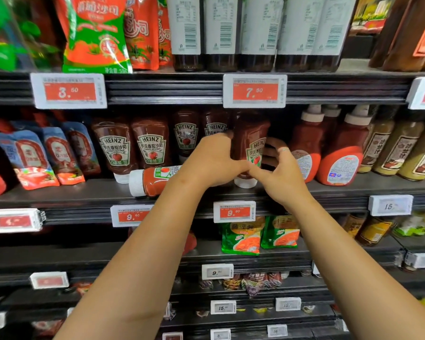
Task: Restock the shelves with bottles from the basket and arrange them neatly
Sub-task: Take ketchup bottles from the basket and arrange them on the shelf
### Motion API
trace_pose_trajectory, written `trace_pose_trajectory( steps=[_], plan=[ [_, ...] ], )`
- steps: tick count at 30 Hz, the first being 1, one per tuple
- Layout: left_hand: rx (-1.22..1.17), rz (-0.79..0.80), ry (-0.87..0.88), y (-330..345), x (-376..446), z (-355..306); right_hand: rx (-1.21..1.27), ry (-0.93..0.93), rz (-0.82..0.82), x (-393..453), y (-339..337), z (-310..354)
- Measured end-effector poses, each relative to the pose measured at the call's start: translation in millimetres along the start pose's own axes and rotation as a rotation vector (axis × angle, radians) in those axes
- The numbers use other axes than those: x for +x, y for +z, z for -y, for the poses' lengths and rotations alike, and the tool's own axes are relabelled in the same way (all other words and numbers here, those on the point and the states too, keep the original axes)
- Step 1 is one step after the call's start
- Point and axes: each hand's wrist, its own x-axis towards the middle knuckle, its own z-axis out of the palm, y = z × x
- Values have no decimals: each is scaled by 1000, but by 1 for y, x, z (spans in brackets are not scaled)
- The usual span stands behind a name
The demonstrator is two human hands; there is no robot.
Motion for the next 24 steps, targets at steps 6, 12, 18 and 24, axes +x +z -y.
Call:
trace_pose_trajectory(
  steps=[6,12,18,24],
  plan=[
    [362,45,61,-14,-45,51,-42,43,-16,8,8,-4],
    [441,-26,88,-18,-67,77,-171,-39,-32,16,31,13],
    [539,-1,98,-36,-78,93,-267,-17,17,33,77,28],
    [467,-78,97,-37,-79,97,-363,58,77,42,114,35]
  ],
)
